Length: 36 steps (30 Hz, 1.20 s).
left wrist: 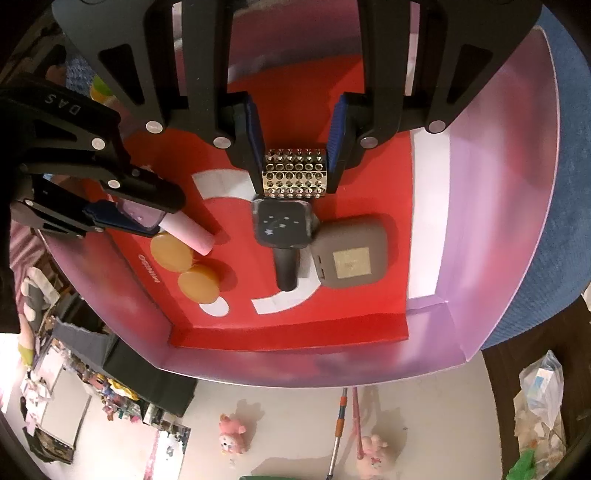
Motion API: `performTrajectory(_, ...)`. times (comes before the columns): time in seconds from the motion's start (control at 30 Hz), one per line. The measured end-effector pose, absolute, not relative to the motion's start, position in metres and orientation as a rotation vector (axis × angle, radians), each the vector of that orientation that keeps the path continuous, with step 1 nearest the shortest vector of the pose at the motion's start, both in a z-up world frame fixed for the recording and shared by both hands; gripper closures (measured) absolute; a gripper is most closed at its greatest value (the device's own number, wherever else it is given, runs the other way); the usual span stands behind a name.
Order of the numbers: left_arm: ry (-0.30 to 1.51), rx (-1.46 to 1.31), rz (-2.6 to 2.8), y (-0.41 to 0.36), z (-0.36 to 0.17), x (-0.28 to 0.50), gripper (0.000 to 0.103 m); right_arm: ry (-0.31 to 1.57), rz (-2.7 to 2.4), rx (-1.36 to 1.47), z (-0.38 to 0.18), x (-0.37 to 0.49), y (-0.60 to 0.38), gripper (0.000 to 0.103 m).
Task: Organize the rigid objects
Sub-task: 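Lower the gold block before the black bottle while the right tool sets the pink bottle by the soaps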
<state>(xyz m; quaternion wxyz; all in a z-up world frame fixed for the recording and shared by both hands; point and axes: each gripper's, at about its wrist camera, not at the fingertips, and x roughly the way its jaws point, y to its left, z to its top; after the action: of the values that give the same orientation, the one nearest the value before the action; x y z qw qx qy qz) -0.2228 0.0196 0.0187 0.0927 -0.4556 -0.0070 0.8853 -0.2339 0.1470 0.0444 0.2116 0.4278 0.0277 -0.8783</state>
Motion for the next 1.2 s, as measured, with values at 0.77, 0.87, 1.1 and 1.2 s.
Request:
performTrajectory(0.77, -0.025, -1.358, 2.656, 0.015, 0.018, -0.233, 0.075, 0.063, -2.463, 1.228, 0.04, -0.249, 0.149, 0.065)
performTrajectory(0.87, -0.021, -1.361, 2.656, 0.015, 0.018, -0.233, 0.074, 0.065, -2.464, 1.228, 0.04, -0.249, 0.149, 0.065)
performTrajectory(1.1, -0.014, -1.361, 2.656, 0.015, 0.018, -0.233, 0.074, 0.064, -2.463, 1.228, 0.04, -0.249, 0.149, 0.064)
performTrajectory(1.2, -0.008, -1.362, 2.656, 0.015, 0.018, -0.234, 0.074, 0.064, -2.463, 1.229, 0.04, -0.249, 0.15, 0.064)
